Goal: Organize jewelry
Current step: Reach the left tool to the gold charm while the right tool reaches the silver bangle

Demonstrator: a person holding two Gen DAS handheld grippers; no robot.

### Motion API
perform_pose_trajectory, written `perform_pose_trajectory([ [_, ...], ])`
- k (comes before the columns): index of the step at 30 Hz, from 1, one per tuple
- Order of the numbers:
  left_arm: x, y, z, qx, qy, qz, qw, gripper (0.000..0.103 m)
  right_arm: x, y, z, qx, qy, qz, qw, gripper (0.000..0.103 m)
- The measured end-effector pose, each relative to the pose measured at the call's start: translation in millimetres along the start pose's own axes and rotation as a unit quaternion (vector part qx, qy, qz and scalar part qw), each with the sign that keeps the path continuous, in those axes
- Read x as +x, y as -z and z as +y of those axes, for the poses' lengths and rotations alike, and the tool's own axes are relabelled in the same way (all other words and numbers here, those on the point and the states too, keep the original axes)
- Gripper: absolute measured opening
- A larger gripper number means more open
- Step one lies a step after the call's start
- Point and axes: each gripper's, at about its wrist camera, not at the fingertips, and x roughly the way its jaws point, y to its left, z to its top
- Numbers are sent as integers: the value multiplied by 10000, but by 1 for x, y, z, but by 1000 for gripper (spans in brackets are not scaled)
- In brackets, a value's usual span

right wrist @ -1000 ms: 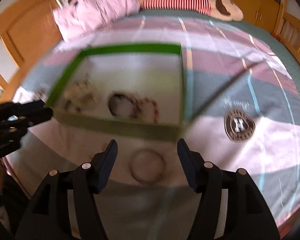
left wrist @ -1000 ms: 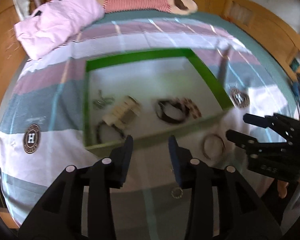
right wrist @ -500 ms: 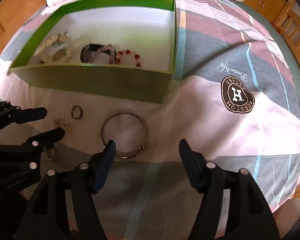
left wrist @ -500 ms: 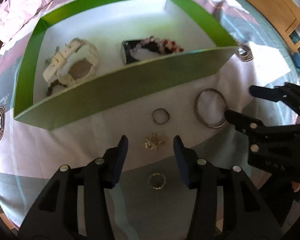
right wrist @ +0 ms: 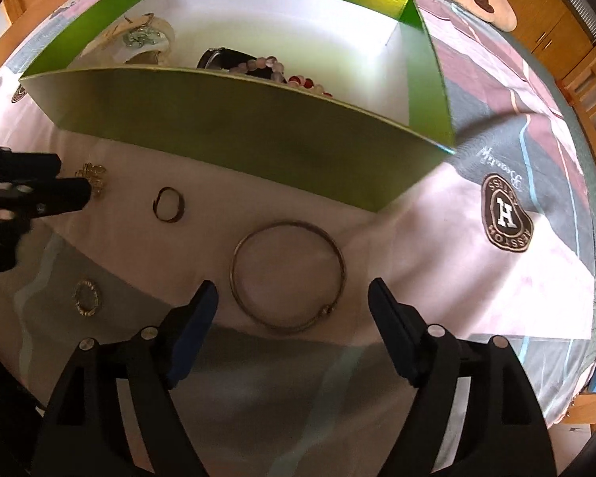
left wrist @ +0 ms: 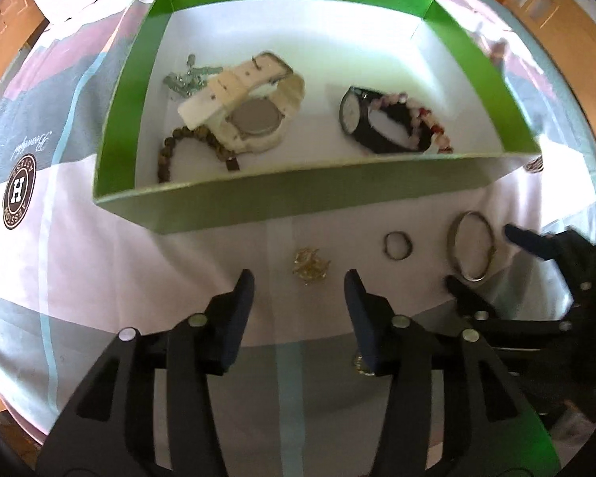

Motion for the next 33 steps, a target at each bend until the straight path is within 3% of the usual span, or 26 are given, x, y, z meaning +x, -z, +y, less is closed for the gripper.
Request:
perform_pose_trajectory([
  [4, 0, 2, 8, -111, 9, -36, 9999, 53, -6, -2, 1, 134, -359, -26, 9993, 20],
  [6, 2, 3, 8, -108, -34, -23, 9999, 53, -6, -3, 2, 149, -301, -17, 9994, 20],
  [8, 6, 4, 2, -64, -59, -12, 10000, 54, -6, -4, -1, 258, -326, 20, 9991, 26],
  [10, 4, 3, 7, -77, -59, -56, 9999, 57, -10, -6, -8, 444, -404, -16, 9982, 54],
  [15, 14, -3, -1, -80, -139, -66, 9998, 57, -18, -12, -19, 512, -230, -141, 9983, 80],
  [18, 22, -4, -7, -21, -331, -38, 9994, 53, -8, -11, -15, 379, -77, 0, 9993, 82],
  [20, 23, -3, -7, -8, -460, -7, 9989, 37, 2, -10, -10, 157, 80, -41, 9998, 82],
  [23, 21, -1, -5, -24, -488, 21, 9988, 27, 6, -11, -3, -6, 160, -122, 9998, 81],
  [28, 16, 1, 0, -163, -399, 109, 9990, 23, -2, -11, -6, 85, -217, -147, 9996, 53],
  [30, 13, 1, 2, -200, -408, 87, 9989, 23, -1, -12, -4, 118, -620, -23, 9980, 23],
  [33, 7, 2, 5, -212, -434, 31, 9988, 34, -3, -13, 6, -106, -431, -73, 9990, 24],
])
